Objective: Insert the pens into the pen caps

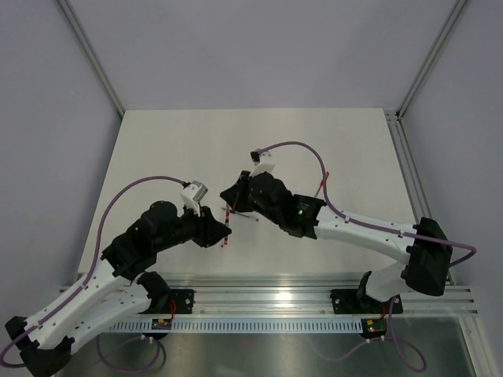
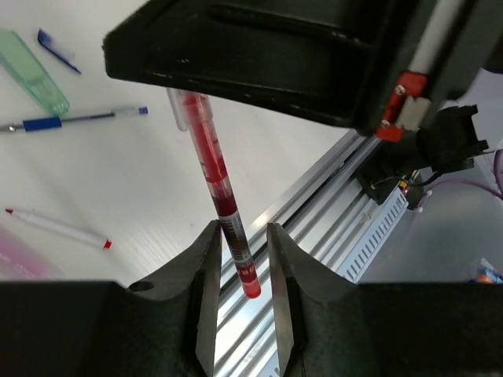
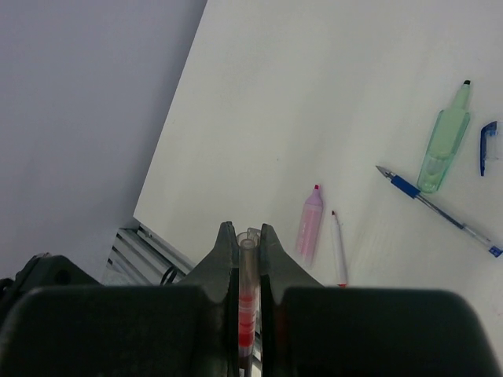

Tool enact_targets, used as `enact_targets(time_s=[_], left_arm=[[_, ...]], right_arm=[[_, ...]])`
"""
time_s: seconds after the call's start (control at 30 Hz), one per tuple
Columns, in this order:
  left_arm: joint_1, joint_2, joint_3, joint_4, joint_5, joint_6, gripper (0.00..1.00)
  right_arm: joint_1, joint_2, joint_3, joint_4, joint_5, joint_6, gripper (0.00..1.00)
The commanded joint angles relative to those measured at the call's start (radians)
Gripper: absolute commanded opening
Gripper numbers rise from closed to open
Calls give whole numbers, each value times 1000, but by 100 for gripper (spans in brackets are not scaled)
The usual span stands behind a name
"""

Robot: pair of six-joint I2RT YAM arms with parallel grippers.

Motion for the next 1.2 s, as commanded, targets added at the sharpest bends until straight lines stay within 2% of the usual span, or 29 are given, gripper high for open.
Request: enact_targets(time_s=[0.0, 0.17, 0.23, 0.3, 0.33, 0.47, 0.57, 0.8, 0.93, 1.17], left_arm=[[-2, -31, 27, 213, 63, 1, 31], [-2, -103, 75, 80, 98, 61, 41], [-3, -131, 107, -3, 88, 93, 51], [-2, -180, 119, -60, 49, 117, 59], [-3, -194, 121, -77, 26, 143, 67], [-2, -223, 83, -112, -107, 177, 78], [-2, -226, 72, -123, -136, 171, 82], [-3, -312, 58, -120, -169, 164, 87], [-3, -349, 56, -123, -190, 162, 89], [4, -329, 59, -126, -190, 162, 91]], right_arm=[[-112, 58, 112, -142, -81, -40, 0], [-270, 98, 184, -161, -134, -51, 0], [-358, 92, 172, -183, -143, -71, 0], [-419, 80, 125, -199, -141, -103, 0], [-453, 72, 108, -205, -144, -114, 0], [-669, 98, 69, -223, -195, -184, 0], [-760, 182, 130, -269, -185, -273, 0], [-872, 392, 278, -346, -171, -367, 0], [-877, 522, 394, -427, -169, -417, 1], [-877, 598, 434, -460, -223, -416, 6]])
